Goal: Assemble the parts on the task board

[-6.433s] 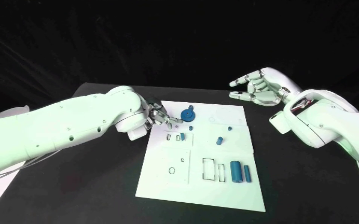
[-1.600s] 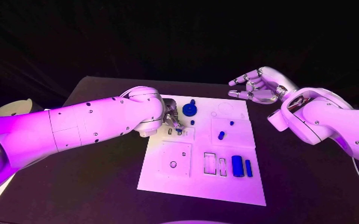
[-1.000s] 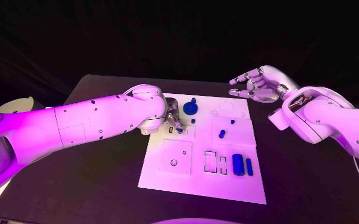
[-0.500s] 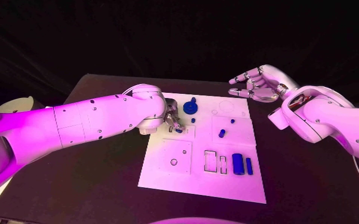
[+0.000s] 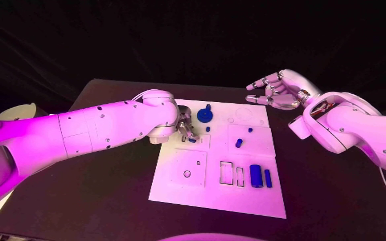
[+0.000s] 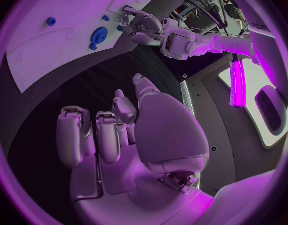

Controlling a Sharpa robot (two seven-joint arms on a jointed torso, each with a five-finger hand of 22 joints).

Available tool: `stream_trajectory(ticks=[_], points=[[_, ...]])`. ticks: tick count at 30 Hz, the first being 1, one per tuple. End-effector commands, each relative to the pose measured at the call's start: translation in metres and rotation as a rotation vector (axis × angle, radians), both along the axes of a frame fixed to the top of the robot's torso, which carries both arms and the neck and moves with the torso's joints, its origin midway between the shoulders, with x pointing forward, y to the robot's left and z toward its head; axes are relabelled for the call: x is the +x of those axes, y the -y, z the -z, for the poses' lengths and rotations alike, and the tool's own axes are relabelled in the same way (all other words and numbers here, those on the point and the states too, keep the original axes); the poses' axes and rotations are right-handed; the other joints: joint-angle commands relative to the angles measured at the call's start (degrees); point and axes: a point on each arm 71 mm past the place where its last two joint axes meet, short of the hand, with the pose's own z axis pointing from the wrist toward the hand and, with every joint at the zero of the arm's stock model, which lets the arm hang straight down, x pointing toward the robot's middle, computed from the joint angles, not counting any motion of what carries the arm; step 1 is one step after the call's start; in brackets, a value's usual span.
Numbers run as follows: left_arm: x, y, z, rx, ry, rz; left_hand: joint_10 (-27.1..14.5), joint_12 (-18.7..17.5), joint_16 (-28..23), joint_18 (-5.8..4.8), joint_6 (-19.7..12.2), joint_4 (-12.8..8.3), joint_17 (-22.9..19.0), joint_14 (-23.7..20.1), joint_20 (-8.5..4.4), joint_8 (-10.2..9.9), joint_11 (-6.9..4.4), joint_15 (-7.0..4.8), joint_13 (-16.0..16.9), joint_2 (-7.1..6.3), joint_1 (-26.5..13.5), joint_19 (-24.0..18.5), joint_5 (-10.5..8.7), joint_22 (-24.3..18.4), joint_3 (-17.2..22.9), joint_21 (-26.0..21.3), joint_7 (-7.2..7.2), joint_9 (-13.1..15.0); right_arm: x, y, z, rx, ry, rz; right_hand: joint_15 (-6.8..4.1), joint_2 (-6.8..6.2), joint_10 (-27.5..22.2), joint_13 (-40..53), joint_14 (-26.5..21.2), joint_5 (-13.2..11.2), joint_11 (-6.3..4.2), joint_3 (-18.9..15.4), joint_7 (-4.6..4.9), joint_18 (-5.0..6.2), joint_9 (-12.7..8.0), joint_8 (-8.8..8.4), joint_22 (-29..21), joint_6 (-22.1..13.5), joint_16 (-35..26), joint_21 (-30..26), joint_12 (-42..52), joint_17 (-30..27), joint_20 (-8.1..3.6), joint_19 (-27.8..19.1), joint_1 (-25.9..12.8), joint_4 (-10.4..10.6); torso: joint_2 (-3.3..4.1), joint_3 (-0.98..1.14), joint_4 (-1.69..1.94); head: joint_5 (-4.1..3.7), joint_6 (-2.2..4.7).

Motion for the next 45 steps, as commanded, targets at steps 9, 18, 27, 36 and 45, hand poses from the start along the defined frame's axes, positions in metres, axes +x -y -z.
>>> stream_trajectory(ticks=[9,18,27,36,45], points=[[0.0,0.0,0.008,0.052,-0.058,-0.028,0.83,0.81,0.18,-1.12,1.18,-7.29,15.05,6.04,-0.19,1.02,-0.32,-0.12,0.51,0.3,-4.62,4.2,-0.22,10.13,6.82,0.62,-0.97,1.22,-0.001,-0.002,0.0,-0.008,0.0,-0.019,0.05,0.34,-0.29,-0.06,4.86,0.19,-0.25,-0.14,-0.18,0.35,0.09,0.11,-0.06,0.34,-0.4,-0.38,-0.32,11.02,-0.13,-0.19,0.13,-0.1,-0.01,0.07,-0.03,0.06,-0.17],[0.005,0.001,0.011,0.066,-0.082,-0.026,1.07,1.15,0.18,-1.25,2.05,-5.83,15.05,6.04,-0.48,0.79,-0.62,-0.42,0.93,0.29,-8.34,4.43,-0.27,10.77,2.45,0.98,-1.32,1.66,-0.002,-0.002,0.0,-0.009,-0.001,-0.02,0.05,0.37,-0.33,-0.13,4.85,0.23,-0.24,-0.22,-0.17,0.36,0.09,0.1,-0.12,0.34,-0.42,-0.42,-0.41,11.0,-0.13,-0.21,0.08,-0.07,0.0,0.06,-0.09,0.01,-0.14],[0.006,0.001,0.012,0.076,-0.094,-0.02,1.4,1.58,0.18,-1.27,2.66,-5.24,15.05,6.04,-0.59,0.59,-0.73,-0.51,1.45,0.41,-9.74,4.47,-0.27,10.88,0.33,1.03,-1.46,1.78,-0.003,-0.002,0.0,-0.008,-0.001,-0.025,0.05,0.37,-0.33,-0.13,4.85,0.23,-0.24,-0.22,-0.17,0.36,0.09,0.1,-0.12,0.34,-0.42,-0.42,-0.41,11.0,-0.13,-0.21,0.08,-0.07,0.0,0.04,0.02,-0.11,-0.17],[0.007,-0.001,0.013,0.075,-0.099,-0.025,1.76,1.89,0.18,-1.37,3.67,-3.37,15.05,6.04,-0.67,0.6,-0.84,-0.6,1.81,0.22,-12.65,4.64,-0.36,11.29,-3.53,1.26,-1.6,2.06,-0.003,-0.002,0.0,-0.006,0.002,-0.025,0.06,0.37,-0.33,-0.14,4.85,0.24,-0.24,-0.26,-0.17,0.37,0.09,0.1,-0.14,0.34,-0.43,-0.44,-0.41,10.98,-0.14,-0.22,0.07,-0.07,-0.01,0.01,0.03,-0.11,-0.2],[0.008,-0.003,0.013,0.069,-0.098,-0.036,1.97,1.87,0.18,-1.49,4.34,-0.24,15.05,6.04,-0.83,0.69,-1.02,-0.78,1.84,0.14,-15.53,4.85,-0.46,11.85,-11.52,1.58,-1.83,2.68,-0.003,-0.002,0.0,-0.006,0.002,-0.025,0.06,0.34,-0.36,-0.19,4.84,0.2,-0.24,-0.3,-0.17,0.38,0.09,0.1,-0.18,0.34,-0.45,-0.46,-0.48,10.96,-0.14,-0.23,0.02,-0.05,0.0,-0.01,0.02,-0.08,-0.27]])
